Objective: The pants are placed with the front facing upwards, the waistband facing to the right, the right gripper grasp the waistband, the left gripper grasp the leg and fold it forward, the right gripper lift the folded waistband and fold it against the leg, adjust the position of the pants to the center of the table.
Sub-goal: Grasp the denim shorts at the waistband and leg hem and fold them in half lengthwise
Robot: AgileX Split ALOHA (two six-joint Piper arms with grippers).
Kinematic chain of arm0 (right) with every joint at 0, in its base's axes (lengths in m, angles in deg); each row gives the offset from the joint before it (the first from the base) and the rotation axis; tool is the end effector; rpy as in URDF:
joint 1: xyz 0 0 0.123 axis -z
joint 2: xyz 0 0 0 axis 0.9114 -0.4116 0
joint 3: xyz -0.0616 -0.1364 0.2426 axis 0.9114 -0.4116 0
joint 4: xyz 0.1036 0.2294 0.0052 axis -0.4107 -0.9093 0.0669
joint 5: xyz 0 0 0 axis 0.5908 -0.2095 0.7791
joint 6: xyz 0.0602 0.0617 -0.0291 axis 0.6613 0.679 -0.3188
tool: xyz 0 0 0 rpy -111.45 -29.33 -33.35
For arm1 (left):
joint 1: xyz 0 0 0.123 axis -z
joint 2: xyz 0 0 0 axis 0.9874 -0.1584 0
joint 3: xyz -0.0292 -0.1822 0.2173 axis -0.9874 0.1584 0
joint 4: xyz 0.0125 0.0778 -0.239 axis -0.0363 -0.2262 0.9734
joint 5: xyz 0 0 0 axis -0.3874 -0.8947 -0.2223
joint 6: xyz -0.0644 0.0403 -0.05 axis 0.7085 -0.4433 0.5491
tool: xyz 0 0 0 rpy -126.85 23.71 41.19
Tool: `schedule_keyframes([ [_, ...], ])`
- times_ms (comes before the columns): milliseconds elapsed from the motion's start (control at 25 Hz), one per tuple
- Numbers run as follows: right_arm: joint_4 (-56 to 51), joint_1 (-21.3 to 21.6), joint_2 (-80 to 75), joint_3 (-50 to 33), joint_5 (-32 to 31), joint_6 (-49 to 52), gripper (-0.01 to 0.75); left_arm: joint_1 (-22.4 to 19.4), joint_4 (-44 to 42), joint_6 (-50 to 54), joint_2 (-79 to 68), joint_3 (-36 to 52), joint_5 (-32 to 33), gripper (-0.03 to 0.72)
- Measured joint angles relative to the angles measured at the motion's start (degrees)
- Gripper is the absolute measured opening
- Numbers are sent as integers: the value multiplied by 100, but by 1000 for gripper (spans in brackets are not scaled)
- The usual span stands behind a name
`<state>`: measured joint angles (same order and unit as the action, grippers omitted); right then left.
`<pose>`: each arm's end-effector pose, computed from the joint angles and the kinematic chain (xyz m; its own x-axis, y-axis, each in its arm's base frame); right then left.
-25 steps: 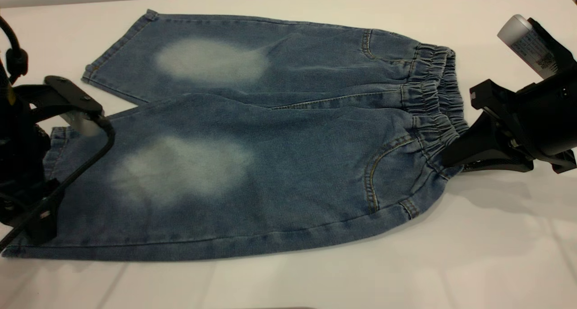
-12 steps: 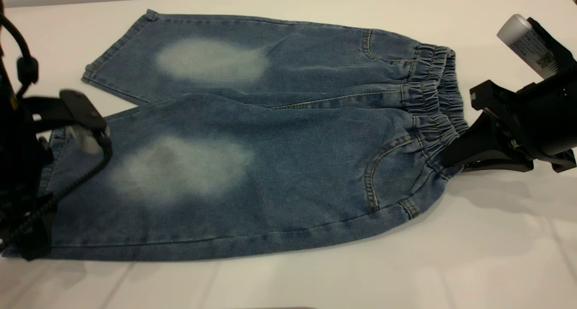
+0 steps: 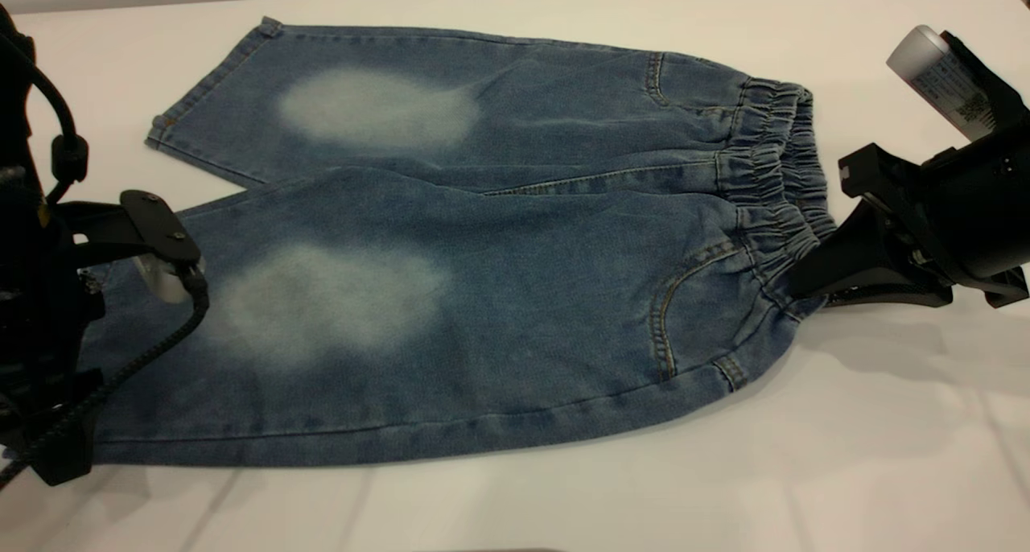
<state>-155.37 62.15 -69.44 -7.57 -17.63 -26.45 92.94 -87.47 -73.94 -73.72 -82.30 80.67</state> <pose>0.2574 0.0753 0.0400 -0.9713 0.1538 -0.1816 -0.0123 0.7298 0.6835 0.2571 -0.0462 0.0464 -0.6299 0.7642 0.1382 0.7724 0.6350 0.0094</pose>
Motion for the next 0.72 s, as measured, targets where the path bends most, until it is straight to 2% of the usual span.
schedule_keyframes([
  [80,0,0,0,0,0,0,58,0,-24,130,-4,-19,-39,390],
  [240,0,0,0,0,0,0,59,0,-121,299,-11,-19,-107,188],
  [320,0,0,0,0,0,0,59,0,-130,347,-24,-19,-114,116],
  [440,0,0,0,0,-37,0,60,0,-251,610,-24,-19,-119,88],
  [720,92,0,0,0,-290,4,62,11,-1038,1940,191,-7,-216,80],
])
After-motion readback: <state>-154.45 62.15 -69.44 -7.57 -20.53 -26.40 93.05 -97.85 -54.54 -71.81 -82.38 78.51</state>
